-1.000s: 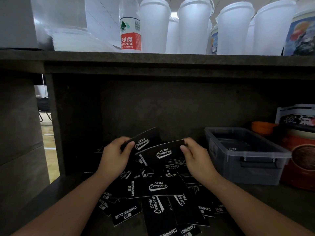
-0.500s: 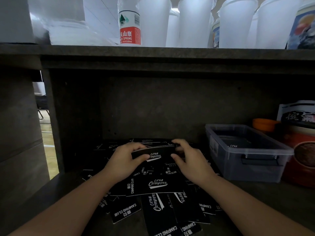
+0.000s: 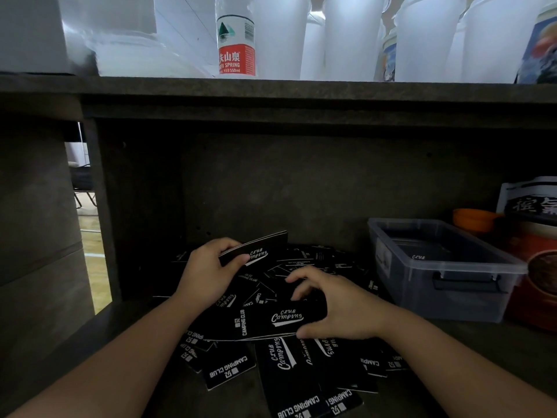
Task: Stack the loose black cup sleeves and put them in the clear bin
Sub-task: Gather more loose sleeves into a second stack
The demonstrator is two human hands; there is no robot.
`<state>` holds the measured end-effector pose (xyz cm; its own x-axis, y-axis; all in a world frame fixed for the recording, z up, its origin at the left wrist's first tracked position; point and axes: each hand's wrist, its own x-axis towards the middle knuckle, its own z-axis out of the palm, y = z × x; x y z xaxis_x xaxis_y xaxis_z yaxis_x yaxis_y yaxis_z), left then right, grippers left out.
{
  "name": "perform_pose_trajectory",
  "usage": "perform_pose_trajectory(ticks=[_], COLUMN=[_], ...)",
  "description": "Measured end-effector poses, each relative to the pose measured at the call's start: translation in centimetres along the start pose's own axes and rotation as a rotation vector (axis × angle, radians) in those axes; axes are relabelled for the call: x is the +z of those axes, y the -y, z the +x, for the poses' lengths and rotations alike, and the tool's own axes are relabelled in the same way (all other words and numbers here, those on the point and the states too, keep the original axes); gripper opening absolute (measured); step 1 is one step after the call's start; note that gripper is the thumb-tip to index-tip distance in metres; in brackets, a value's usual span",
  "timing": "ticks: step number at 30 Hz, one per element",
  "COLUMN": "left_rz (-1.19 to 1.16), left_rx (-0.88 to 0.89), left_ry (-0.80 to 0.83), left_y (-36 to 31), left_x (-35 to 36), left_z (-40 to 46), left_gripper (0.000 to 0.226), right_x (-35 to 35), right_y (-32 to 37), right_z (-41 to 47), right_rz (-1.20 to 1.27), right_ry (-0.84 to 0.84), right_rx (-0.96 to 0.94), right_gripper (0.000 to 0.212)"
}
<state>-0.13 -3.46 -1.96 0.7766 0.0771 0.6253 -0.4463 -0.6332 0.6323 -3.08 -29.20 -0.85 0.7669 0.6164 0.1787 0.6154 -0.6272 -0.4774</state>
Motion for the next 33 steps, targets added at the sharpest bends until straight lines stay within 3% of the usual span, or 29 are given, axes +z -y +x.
perform_pose_trajectory(ticks=[6, 13, 18, 24, 27, 33], left_rz=[-0.067, -0.140, -0.218, -0.151, -0.081, 0.019], left_rx=[-0.006, -0.020, 0.006, 0.210, 0.233, 0.243], left_ry=[0.045, 0.048, 0.143, 0.256, 0.295, 0.283], left_y=[-0.3, -0.7, -1.3, -2.3, -2.4, -2.3], left_x=[0.1, 0.0, -0.1, 0.9, 0.9, 1.0], left_z=[0.0, -0.2, -0.5, -1.3, -1.2, -1.2], left_gripper=[0.007, 0.008, 0.009, 0.016, 0.025, 0.017], right_x=[-0.1, 0.0, 0.1, 0.6, 0.8, 1.2], right_y=[-0.2, -0.8, -1.2, -1.4, -1.5, -1.8], right_z=[0.5, 0.7, 0.9, 1.1, 1.2, 1.6], right_rz=[0.046, -0.053, 0.019, 0.073, 0.101, 0.056], right_ry=[-0.270, -0.363, -0.542, -0.575, -0.591, -0.571], right_rx=[-0.047, -0.075, -0.072, -0.021, -0.008, 0.003], right_gripper=[0.072, 0.065, 0.083, 0.074, 0.072, 0.068])
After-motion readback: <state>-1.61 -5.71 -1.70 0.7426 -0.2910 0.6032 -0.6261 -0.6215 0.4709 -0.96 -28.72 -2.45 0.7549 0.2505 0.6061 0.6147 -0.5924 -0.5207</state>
